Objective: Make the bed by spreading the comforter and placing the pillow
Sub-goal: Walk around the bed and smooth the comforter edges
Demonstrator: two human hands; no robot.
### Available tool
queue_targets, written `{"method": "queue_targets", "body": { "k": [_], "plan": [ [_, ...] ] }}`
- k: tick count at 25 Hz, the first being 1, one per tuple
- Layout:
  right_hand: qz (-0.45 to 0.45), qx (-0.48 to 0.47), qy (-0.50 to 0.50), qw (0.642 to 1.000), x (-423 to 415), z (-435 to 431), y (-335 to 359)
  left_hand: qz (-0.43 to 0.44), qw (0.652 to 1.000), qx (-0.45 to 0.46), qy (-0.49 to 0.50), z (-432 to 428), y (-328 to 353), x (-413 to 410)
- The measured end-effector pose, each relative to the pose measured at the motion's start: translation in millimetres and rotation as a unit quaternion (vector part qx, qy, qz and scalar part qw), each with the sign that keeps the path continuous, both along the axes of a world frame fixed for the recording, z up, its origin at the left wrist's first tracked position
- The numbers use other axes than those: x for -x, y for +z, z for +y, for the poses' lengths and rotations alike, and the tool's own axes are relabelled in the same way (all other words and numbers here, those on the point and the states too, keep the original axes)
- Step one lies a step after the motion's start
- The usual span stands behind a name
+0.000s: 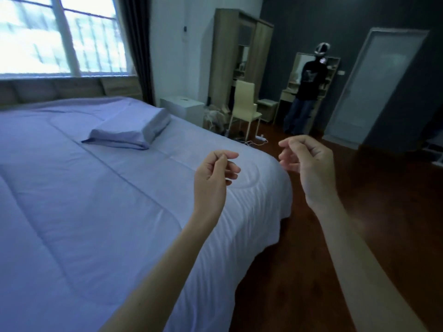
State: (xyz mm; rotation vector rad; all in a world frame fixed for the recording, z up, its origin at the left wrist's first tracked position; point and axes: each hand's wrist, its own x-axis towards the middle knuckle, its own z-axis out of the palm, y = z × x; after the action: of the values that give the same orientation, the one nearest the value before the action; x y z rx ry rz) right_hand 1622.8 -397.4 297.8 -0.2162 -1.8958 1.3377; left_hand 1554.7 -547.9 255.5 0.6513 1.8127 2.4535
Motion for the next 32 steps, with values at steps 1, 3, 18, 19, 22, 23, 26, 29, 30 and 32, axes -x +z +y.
{"method": "queue_targets", "body": {
  "k": [1, 3, 18, 19, 22, 23, 26, 29, 30, 32],
  "plan": [
    [0.006, -0.001, 0.019, 1.000, 20, 14, 8, -0.006, 1.000, 0.001, 0.021, 8, -4, 8],
    [0.013, 0.012, 0.067, 0.998, 63, 30, 12, -0.032, 0.998, 0.009, 0.062, 16, -20, 28],
    [-0.263, 0.056, 0.304, 0.914, 343, 65, -200, -0.177, 0.860, 0.330, 0.346, 66, -269, 317],
    [-0.278, 0.065, 0.299, 0.911, 354, 72, -220, -0.174, 0.851, 0.380, 0.317, 67, -300, 328],
    [-0.337, 0.103, 0.264, 0.898, 362, 80, -282, -0.179, 0.746, 0.593, 0.246, 32, -382, 313],
    [-0.358, 0.111, 0.261, 0.890, 363, 77, -300, -0.175, 0.696, 0.648, 0.255, 10, -400, 298],
    [-0.387, 0.079, 0.294, 0.870, 374, 44, -346, -0.243, 0.582, 0.681, 0.372, -62, -417, 236],
    [-0.324, -0.044, 0.357, 0.875, 385, -16, -383, -0.350, 0.480, 0.639, 0.488, -109, -406, 164],
    [-0.308, -0.116, 0.398, 0.856, 382, -36, -394, -0.405, 0.440, 0.608, 0.522, -132, -422, 131],
    [-0.300, -0.316, 0.505, 0.745, 364, -55, -416, -0.502, 0.382, 0.522, 0.574, -187, -486, 54]
  ]
}}
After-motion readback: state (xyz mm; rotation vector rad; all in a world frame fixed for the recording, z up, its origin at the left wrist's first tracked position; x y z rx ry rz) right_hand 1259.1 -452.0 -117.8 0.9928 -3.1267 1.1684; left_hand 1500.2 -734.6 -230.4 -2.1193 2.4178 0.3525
